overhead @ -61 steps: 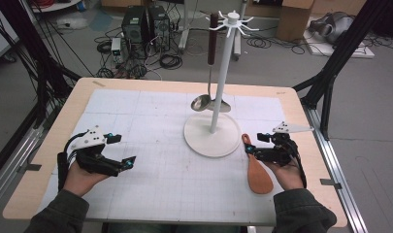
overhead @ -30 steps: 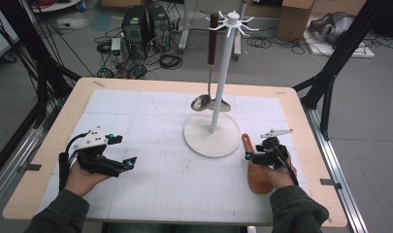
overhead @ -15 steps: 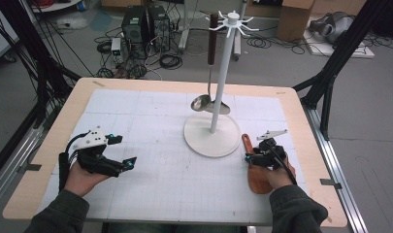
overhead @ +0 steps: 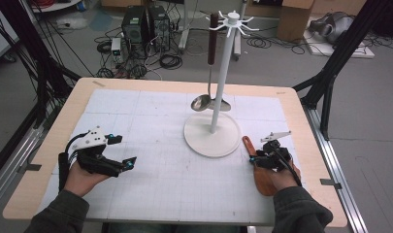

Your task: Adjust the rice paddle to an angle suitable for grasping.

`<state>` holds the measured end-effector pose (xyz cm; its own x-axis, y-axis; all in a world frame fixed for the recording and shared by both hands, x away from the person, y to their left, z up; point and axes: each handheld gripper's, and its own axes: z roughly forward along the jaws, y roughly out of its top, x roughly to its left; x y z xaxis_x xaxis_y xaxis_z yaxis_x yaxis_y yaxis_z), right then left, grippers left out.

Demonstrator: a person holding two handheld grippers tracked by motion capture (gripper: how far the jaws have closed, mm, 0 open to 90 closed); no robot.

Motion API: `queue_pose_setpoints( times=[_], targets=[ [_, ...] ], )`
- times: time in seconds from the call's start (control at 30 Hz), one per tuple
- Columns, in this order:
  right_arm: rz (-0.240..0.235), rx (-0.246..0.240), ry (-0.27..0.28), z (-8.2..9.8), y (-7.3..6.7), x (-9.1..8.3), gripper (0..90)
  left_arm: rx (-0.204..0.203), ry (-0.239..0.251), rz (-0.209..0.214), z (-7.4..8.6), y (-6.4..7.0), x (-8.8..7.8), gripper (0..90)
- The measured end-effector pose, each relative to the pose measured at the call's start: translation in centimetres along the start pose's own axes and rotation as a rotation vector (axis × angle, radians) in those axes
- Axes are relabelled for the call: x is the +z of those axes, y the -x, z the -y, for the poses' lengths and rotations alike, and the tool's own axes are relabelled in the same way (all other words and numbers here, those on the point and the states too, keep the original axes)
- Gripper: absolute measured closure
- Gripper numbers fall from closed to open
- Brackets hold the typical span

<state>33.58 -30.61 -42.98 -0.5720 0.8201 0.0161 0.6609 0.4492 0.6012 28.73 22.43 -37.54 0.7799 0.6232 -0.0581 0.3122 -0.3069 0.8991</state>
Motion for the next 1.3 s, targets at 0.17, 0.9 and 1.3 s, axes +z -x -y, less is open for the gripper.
queue_pose_setpoints(
  times=[0.17,0.9,1.3],
  targets=[
    [-0.019,0.01,-0.008,0.06,0.15,-0.19,63.0,0.0,-0.003,-0.001,-0.01,0.03,0.06,6.5],
    [0.012,0.039,-0.023,-0.02,0.32,-0.32,64.4,0.001,-0.005,0.003,0.01,0.02,0.18,6.5],
    [0.05,0.057,-0.023,-0.72,0.05,0.49,64.4,0.002,-0.005,0.005,0.01,0.09,0.3,6.5]
  ],
)
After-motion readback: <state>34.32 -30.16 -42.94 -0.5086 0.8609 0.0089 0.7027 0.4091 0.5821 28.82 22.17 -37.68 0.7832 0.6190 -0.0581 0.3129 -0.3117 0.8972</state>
